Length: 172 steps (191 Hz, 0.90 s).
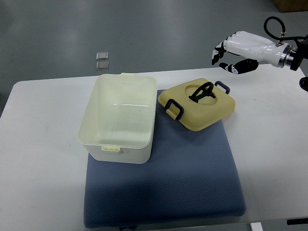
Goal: Open white storage box with right hand
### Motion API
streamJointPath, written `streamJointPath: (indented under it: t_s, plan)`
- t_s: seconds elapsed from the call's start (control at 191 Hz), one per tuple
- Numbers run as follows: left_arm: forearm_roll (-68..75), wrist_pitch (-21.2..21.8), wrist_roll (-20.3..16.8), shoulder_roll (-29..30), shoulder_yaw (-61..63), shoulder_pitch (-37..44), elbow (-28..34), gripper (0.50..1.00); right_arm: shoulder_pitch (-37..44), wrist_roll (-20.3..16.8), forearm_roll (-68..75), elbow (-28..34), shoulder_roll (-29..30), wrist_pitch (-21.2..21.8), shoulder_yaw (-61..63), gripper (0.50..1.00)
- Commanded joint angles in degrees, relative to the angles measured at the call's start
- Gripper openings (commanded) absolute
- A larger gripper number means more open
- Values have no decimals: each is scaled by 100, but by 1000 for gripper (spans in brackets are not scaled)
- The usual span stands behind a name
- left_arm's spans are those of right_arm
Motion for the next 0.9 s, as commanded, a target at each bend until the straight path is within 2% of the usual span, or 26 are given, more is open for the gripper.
streamJointPath:
  t_s: [0.0, 0.293, 0.539, 0.895]
  plan:
    - [0, 0, 0, 0, 0, 0, -5, 1000, -34, 0, 17, -2, 26, -2, 52, 588]
    - [0, -9, 0, 0, 0, 0, -5, 1000, -210, 0, 799, -2, 123, -116, 52, 752]
    - [0, -9, 0, 0, 0, 0, -5, 1000, -377, 0, 1967, -2, 114, -90, 52, 784]
    - [0, -9, 0, 0, 0, 0, -5, 1000, -939, 0, 4218, 7, 131, -37, 52, 797]
